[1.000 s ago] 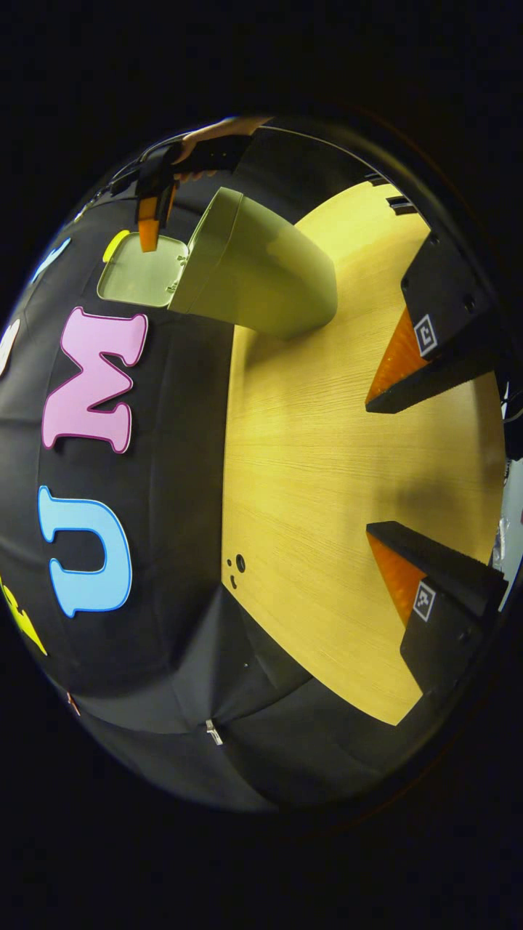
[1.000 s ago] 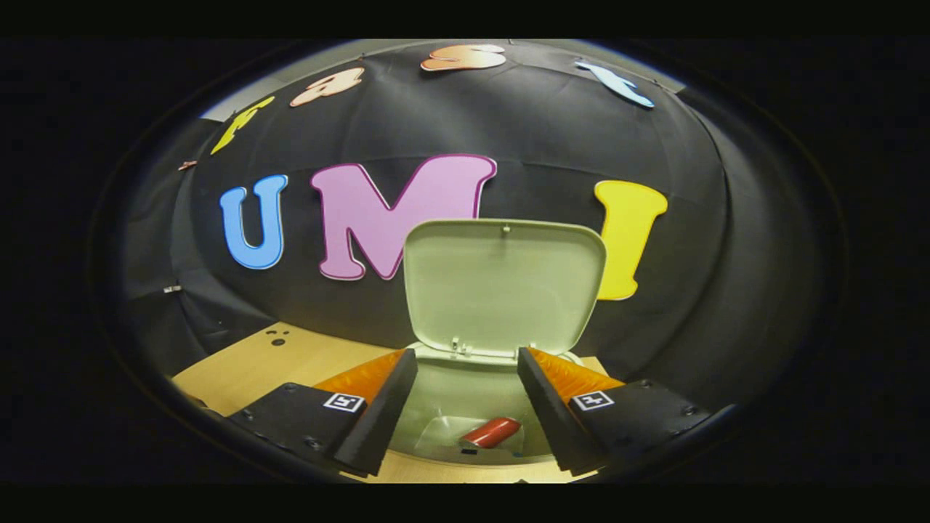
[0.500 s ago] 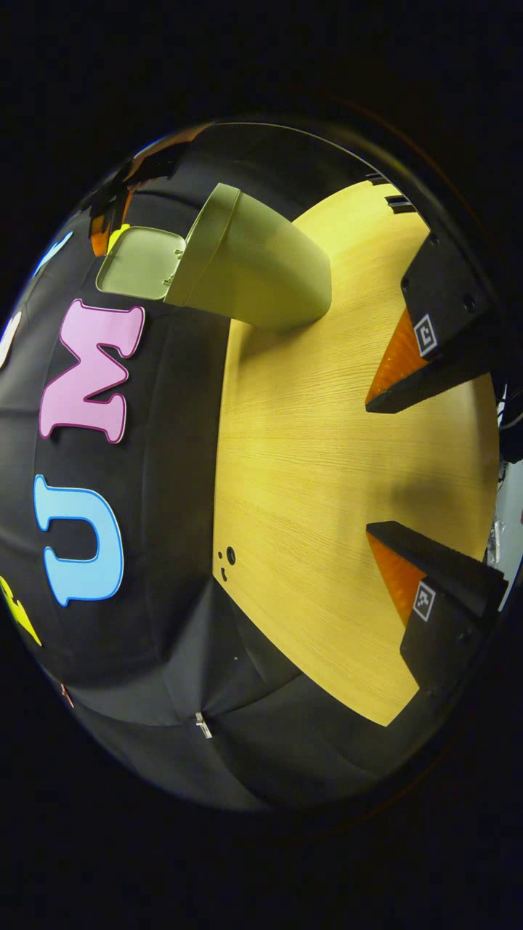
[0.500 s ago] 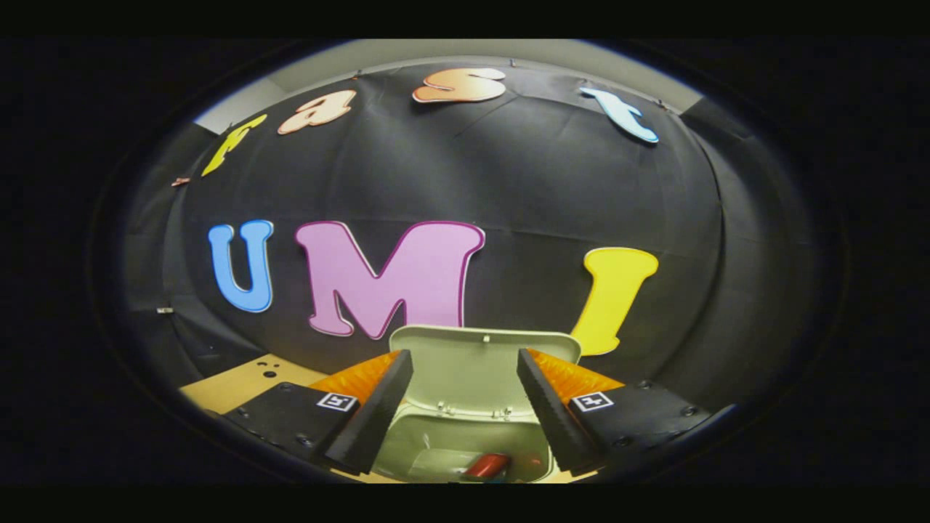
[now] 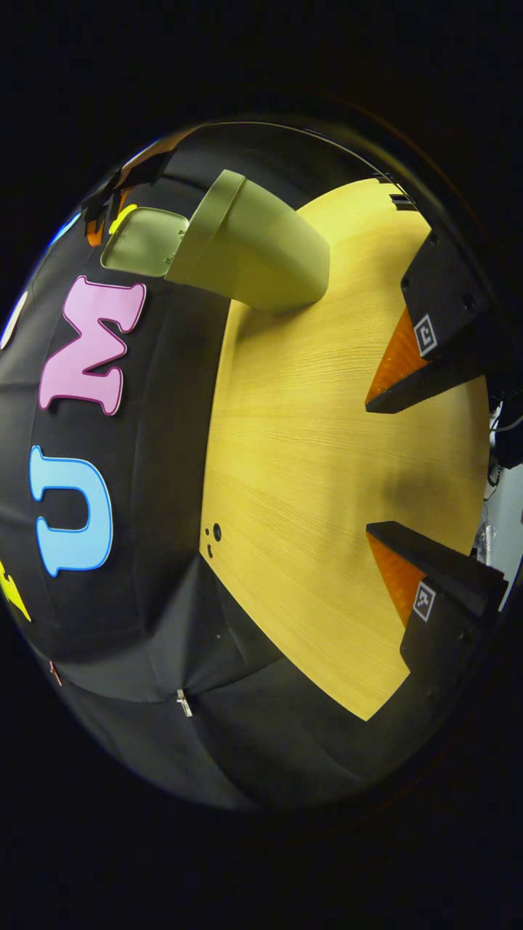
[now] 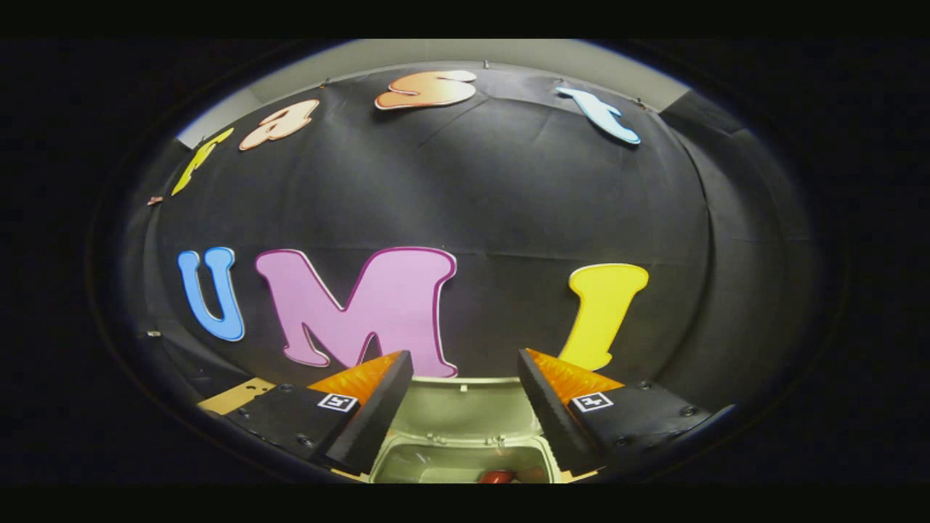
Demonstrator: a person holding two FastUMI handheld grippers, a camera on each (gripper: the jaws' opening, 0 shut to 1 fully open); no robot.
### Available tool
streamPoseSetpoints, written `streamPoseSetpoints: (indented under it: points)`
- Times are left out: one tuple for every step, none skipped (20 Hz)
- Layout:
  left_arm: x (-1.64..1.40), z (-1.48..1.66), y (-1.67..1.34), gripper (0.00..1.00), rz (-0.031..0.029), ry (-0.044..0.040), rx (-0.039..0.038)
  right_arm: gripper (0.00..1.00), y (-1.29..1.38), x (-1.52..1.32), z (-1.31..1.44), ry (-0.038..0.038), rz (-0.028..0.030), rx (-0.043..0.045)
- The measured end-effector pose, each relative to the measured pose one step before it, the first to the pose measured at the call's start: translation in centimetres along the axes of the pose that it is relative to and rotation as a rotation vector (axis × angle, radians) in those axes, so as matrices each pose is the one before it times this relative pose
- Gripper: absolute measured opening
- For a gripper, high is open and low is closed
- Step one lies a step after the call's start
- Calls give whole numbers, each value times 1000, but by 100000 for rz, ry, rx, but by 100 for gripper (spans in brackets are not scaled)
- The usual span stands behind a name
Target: Press the lid of the desktop garbage bin to open it, pick up the crumpled paper on the desktop and throw it into the bin, then pick up the pop can on the desktop and drop it into the bin, and finally close the garbage bin lid.
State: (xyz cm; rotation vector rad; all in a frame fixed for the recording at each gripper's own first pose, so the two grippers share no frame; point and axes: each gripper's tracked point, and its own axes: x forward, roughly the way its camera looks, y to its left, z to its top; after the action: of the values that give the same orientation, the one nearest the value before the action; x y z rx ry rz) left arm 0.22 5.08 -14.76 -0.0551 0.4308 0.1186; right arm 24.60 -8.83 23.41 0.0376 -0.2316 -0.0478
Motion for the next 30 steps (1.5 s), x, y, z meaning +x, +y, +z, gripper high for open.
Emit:
streamPoseSetpoints:
  points:
    - [-101,-219,263,96,817,558,-402,90,19,490,-13,-324,-251,-129]
    - [-108,9,135,96,496,89,-612,91,-36,483,-183,118,-307,-127]
    - [-120,105,19,96,169,-257,-668,90,11,388,-410,889,-414,-64]
    - [-45,53,21,96,226,-429,-448,90,70,281,-598,1519,-128,241]
    - [-62,96,23,96,325,-371,-145,90,177,305,-784,2203,359,255]
    - [-82,37,78,96,299,-195,-65,90,90,186,-681,2248,427,-162]
    - [38,63,-80,96,67,-100,-130,90,186,-102,9,305,887,490]
    - [-32,26,-79,96,-112,-164,-72,91,-266,2,58,-344,-383,108]
    - [26,53,-58,96,-113,193,-12,90,61,-131,-212,1271,578,974]
    - [-37,-53,-50,96,-304,-48,-122,90,49,-384,-89,801,593,1008]
    - [-55,127,-133,96,-464,-349,-81,92,-77,-362,-41,393,509,4]
    - [66,26,-137,96,-600,-231,105,92,72,-528,-229,723,604,-730]
    - [66,-16,-226,96,-712,117,-190,91,86,-469,6,-84,625,-1265]
    - [-29,-106,-156,96,-774,101,-382,92,75,-587,-186,510,663,-1086]
    - [56,142,-226,96,-929,-205,-268,91,27,-646,-196,-19,375,-311]
    - [105,130,-209,96,-769,-355,236,92,25,-588,-174,213,296,546]
    - [66,115,-127,96,-515,-402,605,92,72,-742,-330,595,389,754]
    - [57,163,-229,96,-657,-484,911,92,-8,-561,-203,-393,492,-117]
    - [187,168,-139,96,-568,-292,865,92,85,-650,-411,382,1239,-368]
    - [136,175,-212,96,-738,-241,834,91,46,-643,-374,260,982,439]
    - [60,224,-131,96,-631,-398,640,92,6,-639,-418,698,1020,356]
    - [99,122,-142,96,-542,-489,911,92,80,-712,-496,1008,1003,-51]
    - [30,81,-213,96,-416,-482,1701,92,-12,-618,-550,711,698,-297]
    - [78,-118,-81,96,-327,-76,2121,92,40,-625,-574,620,302,-418]
    - [48,-56,-195,96,-576,89,2046,91,53,-530,-537,350,154,-719]
    - [52,-225,-180,96,-781,226,1665,91,105,-499,-537,378,62,-1258]
    - [23,-130,-246,96,-795,423,1066,91,34,-566,-555,387,-243,-1336]
    - [-71,-162,-194,96,-685,277,633,91,18,-438,-510,450,-332,-1197]
    - [11,-29,-97,96,-536,211,458,91,50,-425,-642,525,-438,-1269]
    - [-93,-4,-123,96,-338,35,967,91,25,-440,-712,632,-495,-803]
